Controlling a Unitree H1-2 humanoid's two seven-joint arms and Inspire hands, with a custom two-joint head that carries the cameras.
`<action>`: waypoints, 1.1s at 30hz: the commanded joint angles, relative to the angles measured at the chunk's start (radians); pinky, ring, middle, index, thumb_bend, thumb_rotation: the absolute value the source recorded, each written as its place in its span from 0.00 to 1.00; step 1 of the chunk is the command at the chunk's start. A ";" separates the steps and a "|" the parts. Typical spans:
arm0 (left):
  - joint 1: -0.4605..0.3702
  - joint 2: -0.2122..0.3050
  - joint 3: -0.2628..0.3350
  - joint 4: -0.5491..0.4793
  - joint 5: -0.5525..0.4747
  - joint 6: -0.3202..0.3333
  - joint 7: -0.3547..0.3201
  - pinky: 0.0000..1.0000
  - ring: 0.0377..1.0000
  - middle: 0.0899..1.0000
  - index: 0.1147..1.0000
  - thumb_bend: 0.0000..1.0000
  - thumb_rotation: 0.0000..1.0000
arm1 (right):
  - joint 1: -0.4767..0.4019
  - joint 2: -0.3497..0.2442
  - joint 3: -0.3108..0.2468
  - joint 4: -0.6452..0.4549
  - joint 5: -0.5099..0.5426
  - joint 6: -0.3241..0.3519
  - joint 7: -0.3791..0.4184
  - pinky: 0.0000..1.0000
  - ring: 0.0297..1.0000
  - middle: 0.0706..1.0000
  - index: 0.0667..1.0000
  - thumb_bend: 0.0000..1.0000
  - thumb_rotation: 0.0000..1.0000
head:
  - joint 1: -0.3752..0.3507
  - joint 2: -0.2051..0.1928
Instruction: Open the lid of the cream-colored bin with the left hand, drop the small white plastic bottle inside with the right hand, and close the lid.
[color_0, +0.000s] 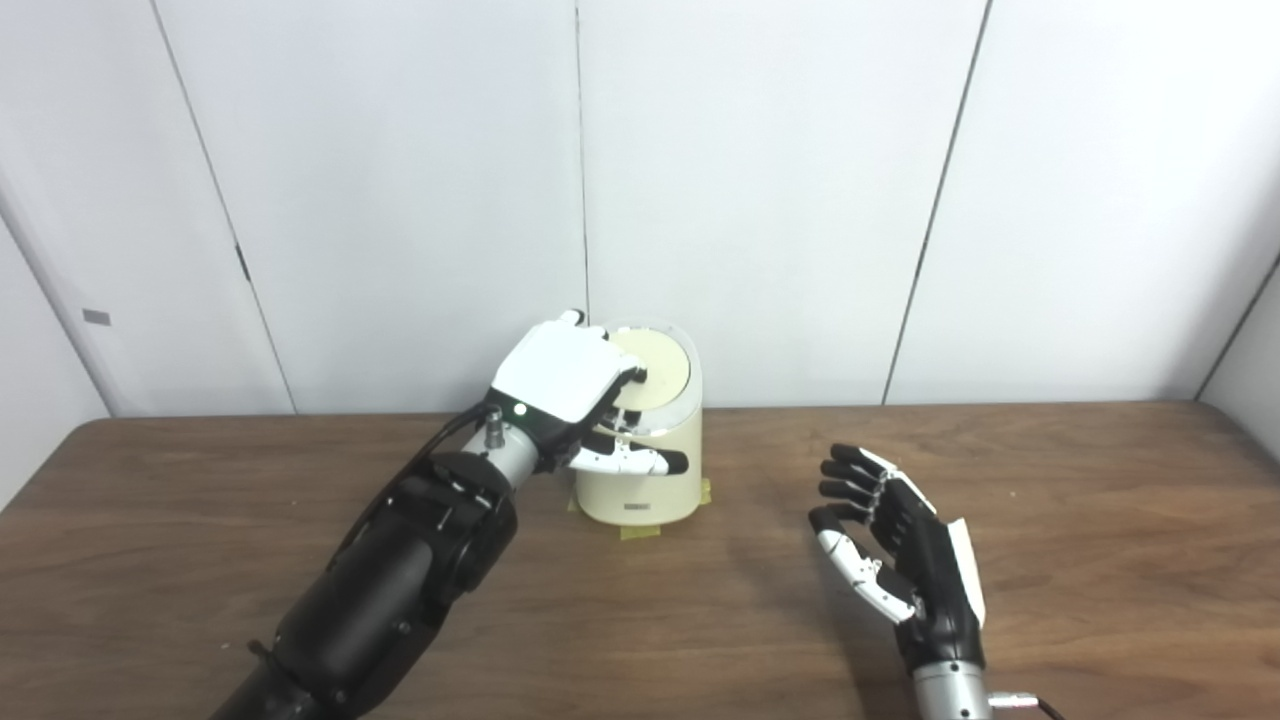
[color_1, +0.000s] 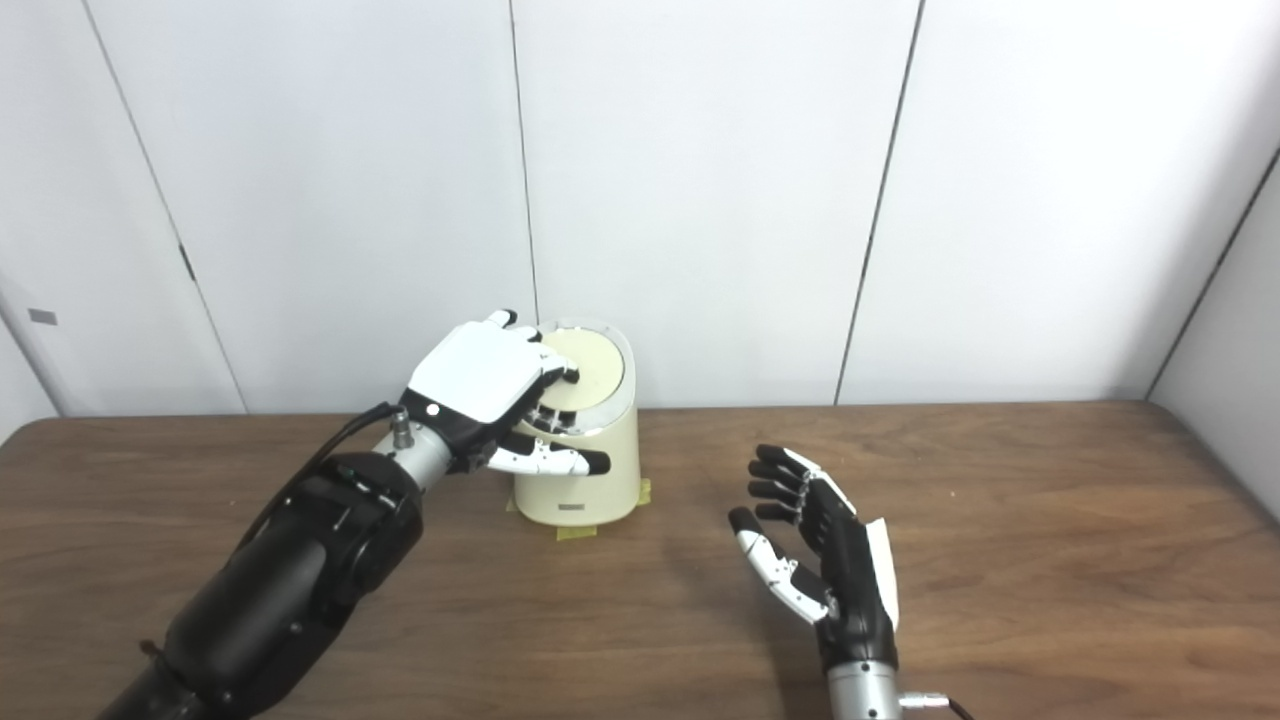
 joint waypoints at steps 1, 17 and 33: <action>-0.009 0.013 0.000 -0.007 0.018 -0.008 -0.017 1.00 0.91 0.81 0.78 0.72 1.00 | -0.006 0.017 0.008 -0.020 -0.007 -0.010 -0.002 0.64 0.69 0.71 0.72 0.21 0.30 | -0.001 0.002; 0.014 0.023 0.002 0.035 0.023 -0.059 0.017 1.00 0.90 0.81 0.77 0.72 0.99 | -0.013 0.018 0.007 -0.011 0.007 0.000 0.002 0.64 0.70 0.71 0.72 0.20 0.31 | -0.002 -0.003; 0.029 0.007 0.038 -0.024 0.016 -0.056 0.051 0.97 0.88 0.81 0.78 0.64 1.00 | -0.013 0.017 0.005 -0.009 0.006 0.000 0.000 0.63 0.69 0.71 0.72 0.21 0.33 | 0.000 -0.006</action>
